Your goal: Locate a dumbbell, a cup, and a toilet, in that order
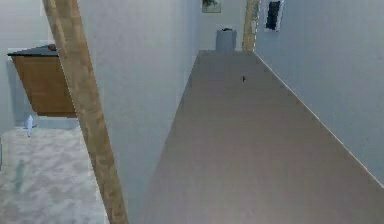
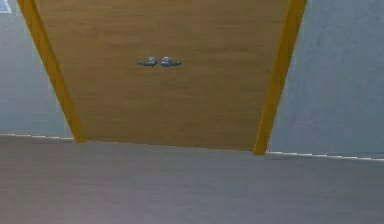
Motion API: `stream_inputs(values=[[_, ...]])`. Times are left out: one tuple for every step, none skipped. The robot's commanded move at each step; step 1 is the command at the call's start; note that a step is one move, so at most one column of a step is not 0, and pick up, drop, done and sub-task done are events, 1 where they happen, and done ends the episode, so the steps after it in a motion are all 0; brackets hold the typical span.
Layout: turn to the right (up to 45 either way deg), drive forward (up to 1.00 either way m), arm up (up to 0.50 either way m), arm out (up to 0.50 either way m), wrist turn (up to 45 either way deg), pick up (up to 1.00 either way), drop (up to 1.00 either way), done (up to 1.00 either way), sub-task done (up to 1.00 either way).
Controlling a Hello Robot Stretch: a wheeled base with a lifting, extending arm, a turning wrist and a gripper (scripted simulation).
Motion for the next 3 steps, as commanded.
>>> stream_inputs(values=[[-45.0, 0.00, 0.00, 0.00, 0.0, 0.00, 0.00, 0.00, 0.00], [0.0, 0.10, 0.00, 0.00, 0.0, 0.00, 0.00, 0.00, 0.00], [45.0, 0.00, 0.00, 0.00, 0.0, 0.00, 0.00, 0.00, 0.00]])
